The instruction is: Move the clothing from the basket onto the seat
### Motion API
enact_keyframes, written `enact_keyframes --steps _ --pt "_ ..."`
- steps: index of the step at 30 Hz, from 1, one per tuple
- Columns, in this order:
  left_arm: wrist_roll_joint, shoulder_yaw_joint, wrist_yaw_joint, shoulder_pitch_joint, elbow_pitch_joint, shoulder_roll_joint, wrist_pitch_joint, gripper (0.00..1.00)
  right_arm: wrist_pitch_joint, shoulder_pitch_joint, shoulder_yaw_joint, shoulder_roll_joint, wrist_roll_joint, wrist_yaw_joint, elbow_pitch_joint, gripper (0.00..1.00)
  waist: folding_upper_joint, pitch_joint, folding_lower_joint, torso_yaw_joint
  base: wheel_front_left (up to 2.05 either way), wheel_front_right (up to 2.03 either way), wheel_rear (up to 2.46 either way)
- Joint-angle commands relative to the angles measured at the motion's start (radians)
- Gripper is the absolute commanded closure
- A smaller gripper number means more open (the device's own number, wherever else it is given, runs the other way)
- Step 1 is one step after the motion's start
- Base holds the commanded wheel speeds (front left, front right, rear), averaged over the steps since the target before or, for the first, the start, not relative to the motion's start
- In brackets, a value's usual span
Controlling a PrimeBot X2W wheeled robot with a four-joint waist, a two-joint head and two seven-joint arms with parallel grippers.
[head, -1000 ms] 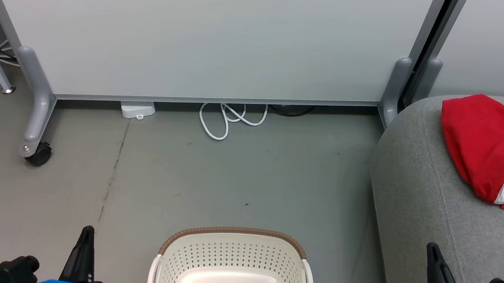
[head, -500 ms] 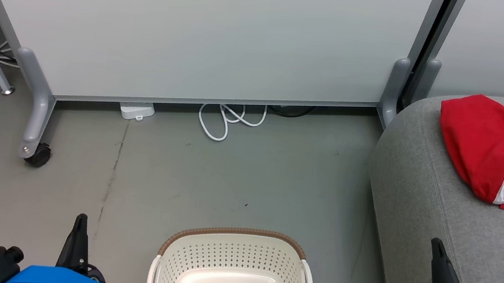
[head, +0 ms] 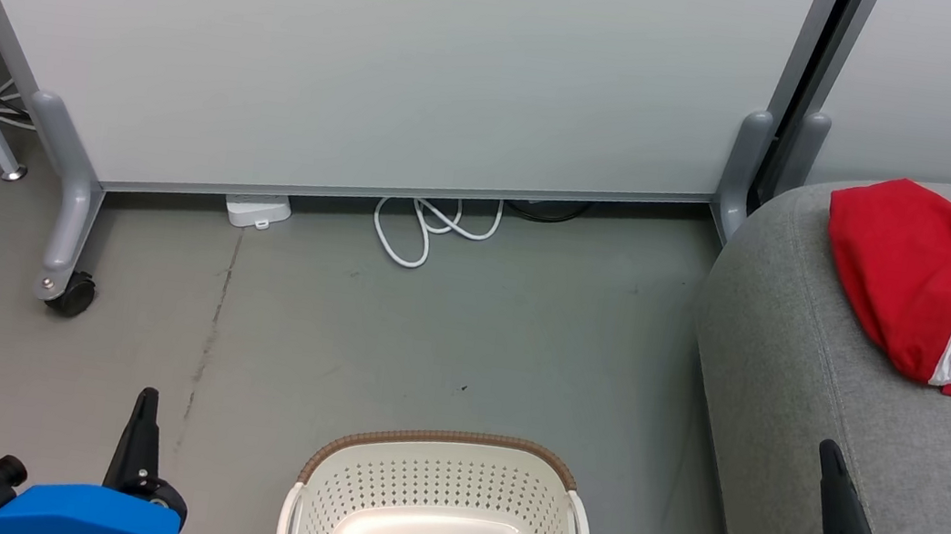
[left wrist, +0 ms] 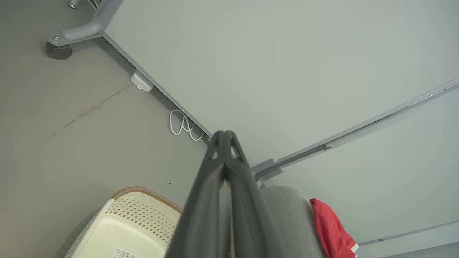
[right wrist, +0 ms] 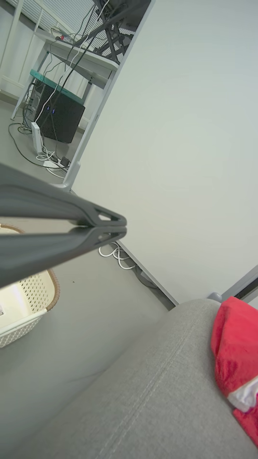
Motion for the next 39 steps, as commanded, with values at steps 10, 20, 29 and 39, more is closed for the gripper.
enact_keyframes --steps 10,20,29,39 --pt "-0.121 0.021 -0.001 -0.037 -0.026 0.001 0.034 1.00 0.024 -0.034 -0.005 -0.007 0.144 0.000 -0.007 1.00 0.0000 -0.002 0.0000 -0.001 0.00 0.00 0.00" --pt "-0.217 0.034 -0.001 -0.048 -0.036 0.000 0.062 1.00 0.040 -0.042 -0.007 -0.008 0.255 0.000 -0.005 1.00 0.0000 -0.003 0.0000 -0.002 0.00 0.00 0.00" --pt "-0.296 0.044 -0.001 -0.056 -0.044 -0.002 0.084 1.00 0.055 -0.048 -0.009 -0.009 0.347 0.000 -0.004 1.00 0.0000 -0.005 0.0000 -0.003 0.00 0.00 0.00" --pt "-0.393 0.056 -0.001 -0.067 -0.052 -0.004 0.113 1.00 0.071 -0.055 -0.012 -0.010 0.459 0.000 -0.002 1.00 0.0000 -0.007 0.0000 -0.004 0.00 0.00 0.00"
